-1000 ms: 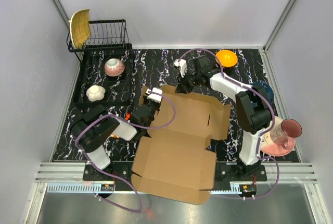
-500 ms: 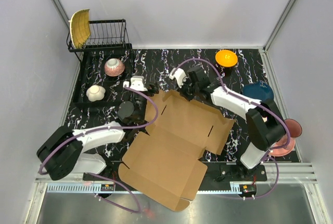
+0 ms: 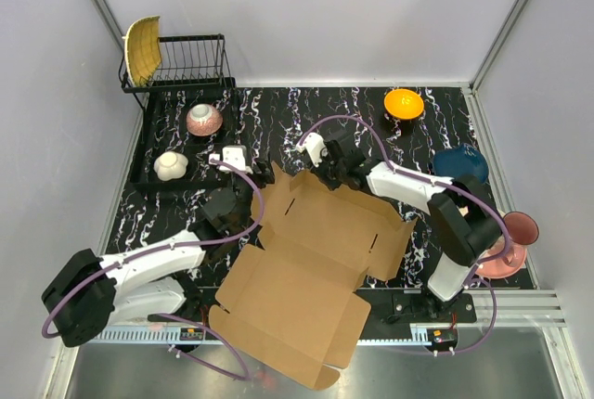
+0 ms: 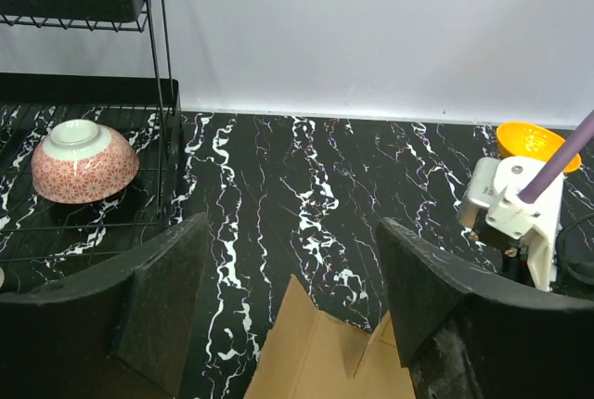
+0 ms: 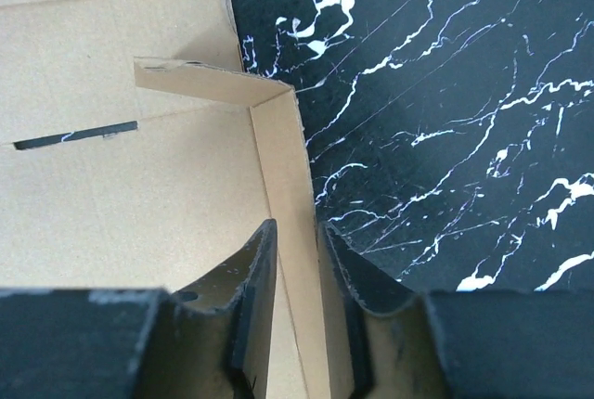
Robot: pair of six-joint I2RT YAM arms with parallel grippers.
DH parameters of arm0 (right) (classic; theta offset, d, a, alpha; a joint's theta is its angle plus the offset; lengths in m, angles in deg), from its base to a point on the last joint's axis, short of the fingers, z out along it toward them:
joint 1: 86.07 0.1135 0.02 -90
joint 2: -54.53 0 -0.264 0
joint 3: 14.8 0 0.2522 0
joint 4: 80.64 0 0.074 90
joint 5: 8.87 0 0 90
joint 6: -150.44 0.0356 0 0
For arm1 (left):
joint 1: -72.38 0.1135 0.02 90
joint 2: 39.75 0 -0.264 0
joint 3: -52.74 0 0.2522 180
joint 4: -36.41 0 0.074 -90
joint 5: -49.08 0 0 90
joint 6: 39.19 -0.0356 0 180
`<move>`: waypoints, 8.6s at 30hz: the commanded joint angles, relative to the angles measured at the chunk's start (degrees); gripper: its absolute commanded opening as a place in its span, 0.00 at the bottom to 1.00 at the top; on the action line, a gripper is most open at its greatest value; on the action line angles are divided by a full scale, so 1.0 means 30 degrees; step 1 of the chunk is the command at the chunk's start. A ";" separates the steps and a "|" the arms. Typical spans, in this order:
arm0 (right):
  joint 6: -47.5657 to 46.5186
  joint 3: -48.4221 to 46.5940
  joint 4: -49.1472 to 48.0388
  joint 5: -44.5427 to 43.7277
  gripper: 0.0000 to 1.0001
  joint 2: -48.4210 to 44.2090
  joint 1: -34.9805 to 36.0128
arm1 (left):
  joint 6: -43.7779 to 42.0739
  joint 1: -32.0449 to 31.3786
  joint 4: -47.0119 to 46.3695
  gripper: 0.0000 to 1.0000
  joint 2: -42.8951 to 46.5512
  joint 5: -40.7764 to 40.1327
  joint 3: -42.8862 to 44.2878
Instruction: Fold the paper box
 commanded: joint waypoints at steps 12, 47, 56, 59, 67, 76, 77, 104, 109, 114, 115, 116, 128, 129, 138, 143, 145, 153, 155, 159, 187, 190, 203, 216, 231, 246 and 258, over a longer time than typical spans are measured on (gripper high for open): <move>0.0880 -0.0033 0.0009 0.0312 0.36 0.0425 0.0414 | 0.8612 -0.1457 0.8694 0.65 0.1691 0.2190 0.0760; 0.3957 0.1109 0.1680 -0.0275 0.39 -0.0892 0.0913 | 1.4449 -0.4737 0.9750 0.47 -0.2821 1.1334 0.0026; 0.4337 0.0876 0.2146 0.1188 0.45 -0.1448 0.0913 | 1.5356 -0.5413 1.0193 0.43 -0.7179 1.0952 0.0320; 0.4455 0.0730 0.2383 0.0405 0.48 -0.1887 0.0913 | 1.5884 -0.5413 0.9519 0.42 -0.8296 1.0982 0.0057; 0.4076 0.0261 0.2325 -0.1154 0.77 -0.2299 0.0680 | 1.6412 -0.5413 0.6414 0.41 -0.9501 1.0983 -0.1319; 0.3985 -0.0295 0.1417 0.3462 0.81 -0.0428 -0.2277 | 1.6148 -0.5413 0.6119 0.40 -1.0000 1.0103 -0.1613; 0.4161 -0.0442 0.1416 0.4896 0.81 -0.0250 -0.2890 | 1.6178 -0.5413 0.6148 0.40 -0.9971 1.0045 -0.1729; 0.6857 0.1255 0.0157 1.2409 0.63 0.2653 -0.4654 | 1.6324 -0.5413 0.6968 0.40 -0.9091 0.8932 -0.2522; 0.7061 0.2804 -0.0308 1.1739 0.44 0.1337 -0.4537 | 1.6266 -0.5413 0.7086 0.40 -0.9092 0.8902 -0.2375; 0.6916 0.2663 0.0302 0.9778 0.31 -0.0333 -0.3775 | 1.6149 -0.5413 0.7348 0.40 -0.9151 0.8902 -0.2054; 0.6916 0.2691 0.0332 0.9426 0.29 -0.0655 -0.3717 | 1.6091 -0.5413 0.7378 0.40 -0.9034 0.8873 -0.2053; 0.6916 0.2750 0.0333 0.8494 0.25 -0.1325 -0.3600 | 1.6032 -0.5413 0.7437 0.40 -0.8917 0.8815 -0.1995; 0.5774 0.3540 -0.0045 -0.0180 0.07 -0.3176 -0.0524 | 1.3661 -0.5413 1.1944 0.54 -0.3357 0.7059 0.0347; 0.5716 0.3773 -0.0367 -0.0970 0.05 -0.3265 -0.0349 | 1.3223 -0.5413 1.3196 0.56 -0.2566 0.6534 0.0958; 0.3200 0.5970 -0.5314 -0.4962 0.00 -0.5255 0.0444 | 1.1199 -0.4595 1.9180 0.69 0.4293 0.2928 0.4216; 0.0858 0.7260 -0.7778 -0.4290 0.00 -0.5814 0.0707 | 1.0582 -0.2462 1.9302 0.73 0.5528 0.2983 0.3983; -0.0784 0.7730 -0.9331 -0.4725 0.00 -0.5756 0.0854 | 1.0757 -0.1551 1.9361 0.74 0.5177 0.3860 0.3953; -0.4970 0.8082 -1.2962 -0.6015 0.00 -0.4204 0.1205 | 1.2750 0.3314 1.9188 0.86 0.1842 0.6728 0.4625; -0.5590 0.8141 -1.3697 -0.6427 0.00 -0.3969 0.1351 | 1.2459 0.3725 1.8602 0.84 0.1340 0.7026 0.4830; -0.5975 0.7353 -1.2683 -0.5756 0.00 -0.3822 0.1323 | 1.1228 0.3728 1.5765 0.82 0.0491 0.6883 0.4568; -0.1141 0.6735 -0.7314 -0.2911 0.00 -0.4467 0.1352 | 1.2515 0.0945 1.7193 0.62 0.0932 0.7728 0.0847; -0.1257 0.6647 -0.7255 -0.3233 0.00 -0.4379 0.1381 | 1.2691 0.0682 1.7456 0.45 -0.0679 0.8403 0.1343; -0.1228 0.6589 -0.7197 -0.3380 0.00 -0.4232 0.1352 | 1.2312 -0.1663 1.6719 0.25 -0.0981 0.7970 0.1783; -0.7496 0.5273 -0.9103 -0.5726 0.00 -0.5082 0.1381 | 0.9355 0.2670 1.7108 0.89 0.2542 0.3628 0.6235; -0.7231 0.6205 -0.8716 -0.4812 0.00 -0.5783 0.1673 | 0.4867 0.5483 0.9840 0.84 -0.2354 1.0192 0.4775; -1.6374 0.5620 -1.2761 -1.0000 0.00 -0.6197 0.3957 | 0.9204 0.5749 0.8696 0.81 0.1659 0.7526 0.1111; -1.2859 0.8432 -1.4752 -1.4100 0.00 -0.4993 0.7092 | 1.1166 0.5720 0.8114 0.79 0.2656 0.7934 0.0000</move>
